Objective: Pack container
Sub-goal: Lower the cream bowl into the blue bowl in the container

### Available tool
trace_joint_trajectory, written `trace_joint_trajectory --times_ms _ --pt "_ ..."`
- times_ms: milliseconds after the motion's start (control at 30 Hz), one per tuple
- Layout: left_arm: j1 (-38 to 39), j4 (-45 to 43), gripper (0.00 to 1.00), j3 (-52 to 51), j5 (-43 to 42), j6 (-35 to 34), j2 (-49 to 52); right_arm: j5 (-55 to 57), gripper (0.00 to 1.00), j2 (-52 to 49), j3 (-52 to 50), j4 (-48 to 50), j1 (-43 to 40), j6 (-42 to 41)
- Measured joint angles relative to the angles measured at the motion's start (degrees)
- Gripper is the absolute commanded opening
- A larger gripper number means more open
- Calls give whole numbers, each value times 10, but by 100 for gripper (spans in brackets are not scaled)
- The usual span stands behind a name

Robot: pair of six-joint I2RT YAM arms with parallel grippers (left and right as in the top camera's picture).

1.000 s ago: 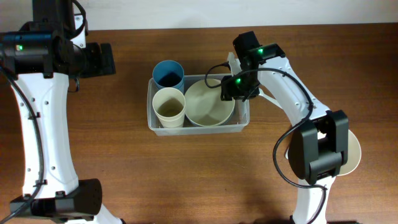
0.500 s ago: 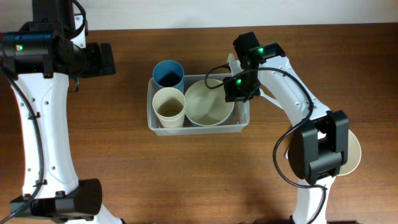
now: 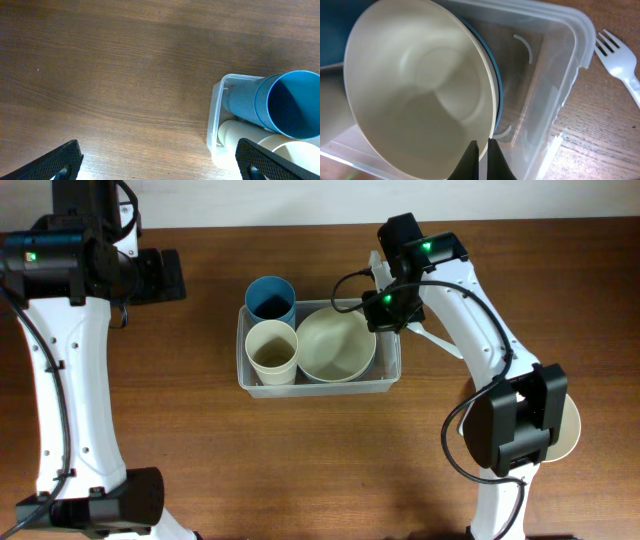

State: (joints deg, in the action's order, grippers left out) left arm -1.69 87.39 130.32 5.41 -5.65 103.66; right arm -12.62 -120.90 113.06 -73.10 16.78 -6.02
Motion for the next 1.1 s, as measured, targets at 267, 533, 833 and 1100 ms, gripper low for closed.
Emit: trace_joint_trajectory --times_ms 267,533,833,1100 --pt "0 0 100 0 0 0 0 10 4 0 0 -6 0 0" --pt "0 0 100 0 0 0 0 12 4 0 -23 3 0 0" --pt "0 0 100 0 0 0 0 12 4 0 -45 18 0 0" --pt "0 0 100 0 0 0 0 12 4 0 -48 26 0 0"
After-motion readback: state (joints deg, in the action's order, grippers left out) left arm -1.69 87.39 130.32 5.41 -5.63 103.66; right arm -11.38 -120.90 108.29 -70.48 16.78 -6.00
